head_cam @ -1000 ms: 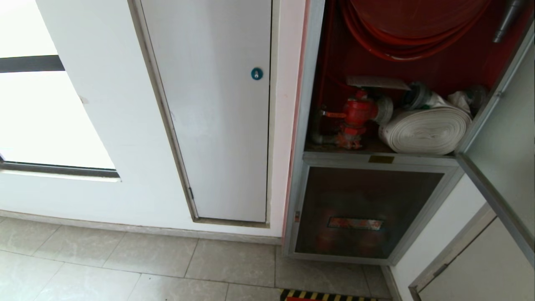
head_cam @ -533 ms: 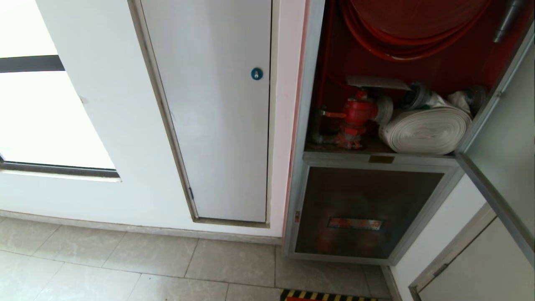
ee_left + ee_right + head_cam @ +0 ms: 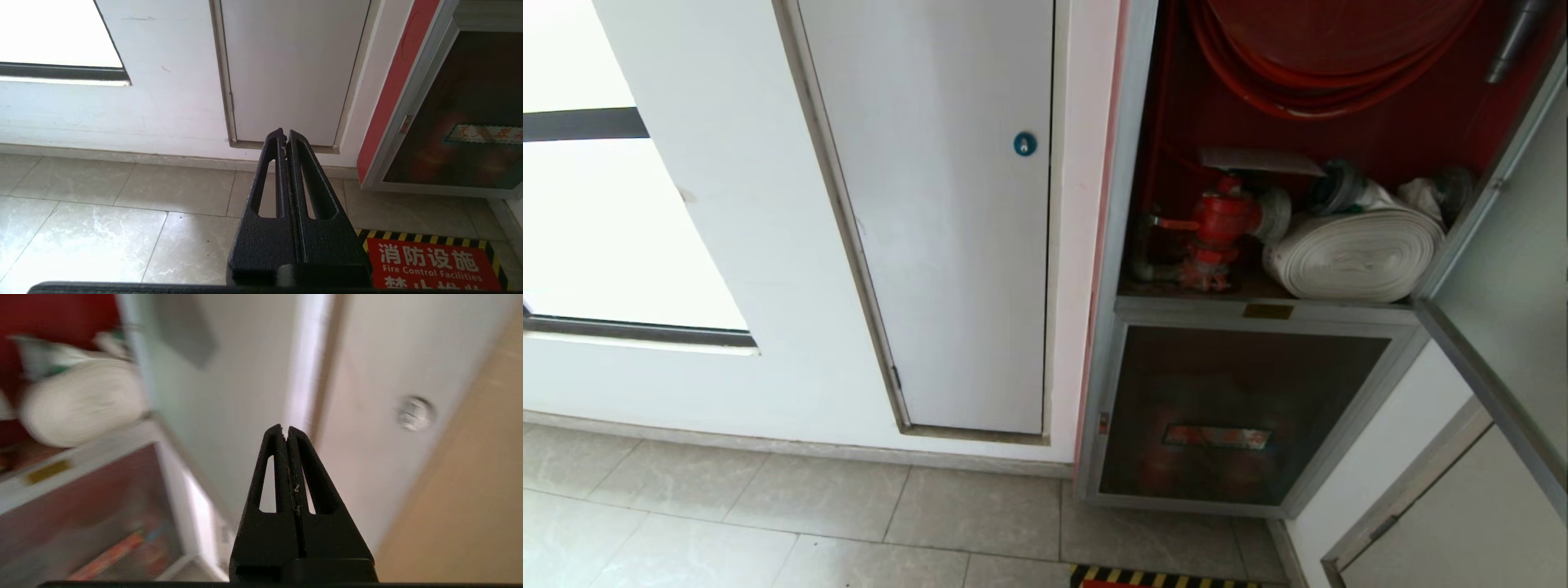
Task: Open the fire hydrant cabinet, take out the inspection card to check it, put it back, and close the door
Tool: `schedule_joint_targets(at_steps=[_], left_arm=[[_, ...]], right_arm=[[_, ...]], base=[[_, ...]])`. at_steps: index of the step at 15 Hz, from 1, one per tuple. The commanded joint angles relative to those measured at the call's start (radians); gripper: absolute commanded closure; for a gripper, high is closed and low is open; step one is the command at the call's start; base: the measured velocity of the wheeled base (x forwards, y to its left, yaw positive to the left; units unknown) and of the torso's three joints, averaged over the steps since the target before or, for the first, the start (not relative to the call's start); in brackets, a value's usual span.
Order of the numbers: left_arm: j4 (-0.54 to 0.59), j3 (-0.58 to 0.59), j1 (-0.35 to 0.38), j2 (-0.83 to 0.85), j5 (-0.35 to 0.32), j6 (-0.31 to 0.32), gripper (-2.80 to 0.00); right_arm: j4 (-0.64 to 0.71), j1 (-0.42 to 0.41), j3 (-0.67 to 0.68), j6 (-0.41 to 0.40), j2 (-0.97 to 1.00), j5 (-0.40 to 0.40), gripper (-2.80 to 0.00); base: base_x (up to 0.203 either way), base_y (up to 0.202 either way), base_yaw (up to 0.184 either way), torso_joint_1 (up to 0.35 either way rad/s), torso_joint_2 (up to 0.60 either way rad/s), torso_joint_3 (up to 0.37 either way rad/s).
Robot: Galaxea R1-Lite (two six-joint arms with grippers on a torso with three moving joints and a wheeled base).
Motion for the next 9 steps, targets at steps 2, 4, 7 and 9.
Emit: schedule_joint_targets(at_steps=[2, 4, 7, 9], left_arm=[[-0.001, 0.001, 0.000, 0.001, 0.000, -0.001, 0.00], [-0.001, 0.000, 0.000, 0.001, 0.000, 0.000, 0.00], [-0.001, 0.000, 0.000, 0.001, 0.000, -0.001, 0.00], [-0.001, 0.000, 0.000, 0.001, 0.000, -0.001, 0.00]], right_arm=[[0.003, -0.124, 0.022, 0.014, -0.011, -0.007, 0.00], [0.015, -0.206, 0.034, 0.018, -0.012, -0.004, 0.00], [0.016, -0.288, 0.074, 0.027, 0.002, 0.037, 0.00], [0.011, -0.349, 0.082, 0.048, 0.026, 0.076, 0.00]], base=[[0.000, 0.000, 0.000, 0.000, 0.00, 0.000], [0.000, 0.000, 0.000, 0.000, 0.00, 0.000], [0.000, 0.000, 0.000, 0.000, 0.00, 0.000], [0.000, 0.000, 0.000, 0.000, 0.00, 0.000]])
